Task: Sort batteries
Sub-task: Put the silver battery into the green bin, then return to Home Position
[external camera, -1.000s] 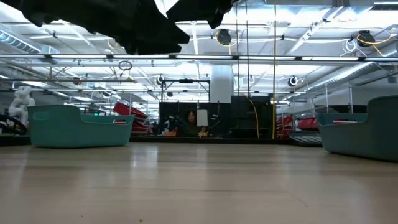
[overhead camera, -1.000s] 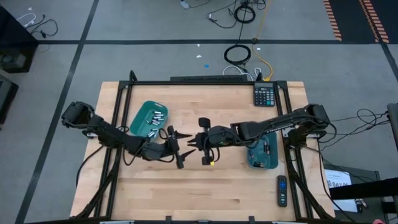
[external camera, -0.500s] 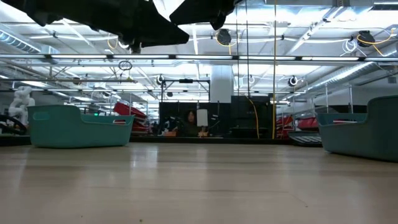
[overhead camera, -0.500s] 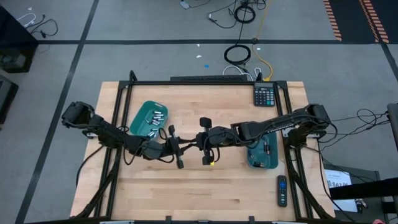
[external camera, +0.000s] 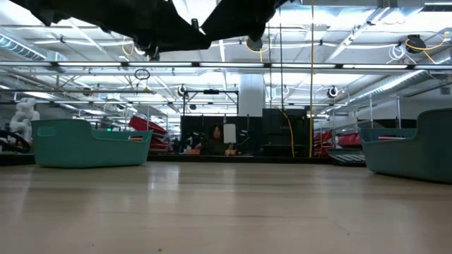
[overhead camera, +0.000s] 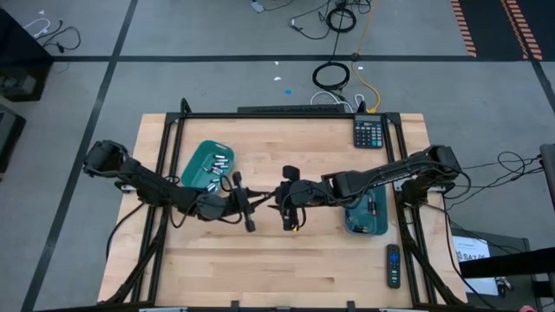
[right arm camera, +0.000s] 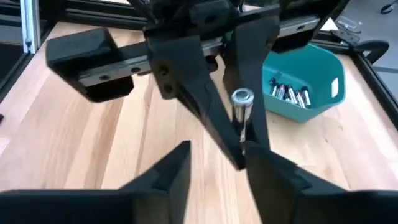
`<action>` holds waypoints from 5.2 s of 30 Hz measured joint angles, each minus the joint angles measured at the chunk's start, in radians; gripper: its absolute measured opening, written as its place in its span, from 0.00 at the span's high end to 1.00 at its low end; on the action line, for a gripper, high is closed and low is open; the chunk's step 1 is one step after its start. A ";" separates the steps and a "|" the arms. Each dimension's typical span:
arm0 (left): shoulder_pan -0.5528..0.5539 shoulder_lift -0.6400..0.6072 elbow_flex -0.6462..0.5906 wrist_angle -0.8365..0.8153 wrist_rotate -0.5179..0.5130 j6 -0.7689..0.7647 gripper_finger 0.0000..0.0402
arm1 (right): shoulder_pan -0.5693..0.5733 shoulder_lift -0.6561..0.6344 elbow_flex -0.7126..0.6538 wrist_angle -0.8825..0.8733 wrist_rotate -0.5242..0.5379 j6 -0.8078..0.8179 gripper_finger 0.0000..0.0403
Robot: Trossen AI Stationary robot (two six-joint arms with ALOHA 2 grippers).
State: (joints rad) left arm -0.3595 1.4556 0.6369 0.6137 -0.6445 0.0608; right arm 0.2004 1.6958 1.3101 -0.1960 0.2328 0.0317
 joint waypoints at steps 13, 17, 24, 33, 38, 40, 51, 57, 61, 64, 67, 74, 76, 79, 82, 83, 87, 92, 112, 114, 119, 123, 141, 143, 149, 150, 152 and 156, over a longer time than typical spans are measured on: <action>0.014 -0.303 0.001 -0.855 -0.026 -0.457 0.91 | 0.051 -0.037 0.000 -0.361 0.183 0.131 0.57; 0.027 -0.385 0.000 -1.174 -0.082 -0.709 0.86 | 0.075 -0.041 -0.087 -0.340 0.285 0.191 0.58; 0.027 -0.412 0.000 -1.457 -0.203 -0.946 0.77 | 0.079 -0.041 -0.313 -0.135 0.285 0.295 0.59; 0.026 -0.411 0.000 -1.468 -0.221 -0.884 0.55 | 0.104 -0.083 -0.356 -0.113 0.295 0.342 0.59; 0.005 -0.414 0.058 -1.432 -0.259 -0.784 0.50 | 0.134 -0.198 -0.355 -0.106 0.425 0.234 0.59; -0.023 -0.431 0.082 -1.400 -0.293 -0.732 0.50 | 0.144 -0.274 -0.355 -0.105 0.468 0.176 0.60; -0.065 -0.593 0.040 -1.208 -0.280 -0.525 0.51 | -0.014 -0.731 -0.707 0.303 0.262 -0.024 0.78; -0.068 -0.716 -0.070 -1.111 -0.275 -0.524 0.51 | -0.137 -0.900 -0.875 0.521 0.152 -0.054 0.89; -0.068 -0.811 -0.145 -1.022 -0.273 -0.515 0.51 | -0.226 -0.970 -0.915 0.525 0.090 -0.064 0.95; -0.068 -0.866 -0.185 -0.984 -0.274 -0.513 0.51 | -0.293 -1.011 -0.933 0.529 0.006 -0.054 0.99; -0.068 -0.905 -0.219 -0.938 -0.274 -0.490 0.51 | -0.345 -1.051 -0.954 0.530 -0.027 -0.046 0.99; -0.068 -0.950 -0.241 -0.935 -0.293 -0.466 0.51 | -0.404 -1.164 -1.062 0.622 -0.051 -0.046 1.00; -0.068 -0.962 -0.241 -0.935 -0.297 -0.445 0.51 | -0.421 -1.203 -1.107 0.650 -0.056 -0.037 1.00; -0.068 -0.980 -0.241 -0.935 -0.298 -0.417 0.51 | -0.454 -1.249 -1.150 0.659 -0.054 -0.003 1.00; -0.068 -0.993 -0.241 -0.935 -0.299 -0.396 0.51 | -0.476 -1.275 -1.173 0.656 -0.067 0.012 1.00; -0.068 -0.994 -0.245 -0.924 -0.299 -0.391 0.51 | -0.482 -1.281 -1.179 0.658 -0.079 0.011 1.00; -0.068 -1.012 -0.317 -0.806 -0.276 -0.349 0.51 | -0.503 -1.300 -1.191 0.657 -0.087 0.001 1.00; -0.068 -1.041 -0.391 -0.732 -0.262 -0.342 0.51 | -0.529 -1.321 -1.205 0.658 -0.161 -0.008 1.00; -0.068 -1.276 -0.544 -0.728 -0.240 -0.343 0.51 | -0.568 -1.384 -1.296 0.674 -0.177 -0.015 1.00; -0.067 -1.302 -0.561 -0.725 -0.226 -0.343 0.51 | -0.568 -1.381 -1.296 0.674 -0.152 0.004 1.00; -0.067 -1.335 -0.579 -0.711 -0.196 -0.312 0.51 | -0.568 -1.381 -1.296 0.647 0.003 0.058 1.00; -0.068 -1.338 -0.579 -0.710 -0.190 -0.292 0.51 | -0.568 -1.381 -1.296 0.573 0.079 0.061 1.00; -0.067 -1.338 -0.581 -0.707 -0.223 -0.339 0.51 | -0.568 -1.381 -1.296 0.508 0.077 0.297 1.00; -0.067 -1.338 -0.581 -0.707 -0.223 -0.323 0.51 | -0.568 -1.381 -1.296 0.508 0.076 0.297 1.00; -0.067 -1.338 -0.581 -0.706 -0.223 -0.309 0.51 | -0.568 -1.382 -1.296 0.508 0.078 0.297 1.00; -0.067 -1.338 -0.581 -0.706 -0.223 -0.310 0.51 | -0.568 -1.382 -1.295 0.507 0.078 0.297 1.00; -0.067 -1.338 -0.581 -0.706 -0.223 -0.310 0.51 | -0.568 -1.383 -1.295 0.506 0.078 0.297 1.00; -0.067 -1.338 -0.581 -0.706 -0.223 -0.310 0.51 | -0.568 -1.384 -1.295 0.506 0.079 0.297 1.00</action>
State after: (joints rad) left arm -0.4267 0.1181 0.0559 -0.0925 -0.8676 -0.2493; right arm -0.3672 0.3122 0.0147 0.3099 0.3119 0.3286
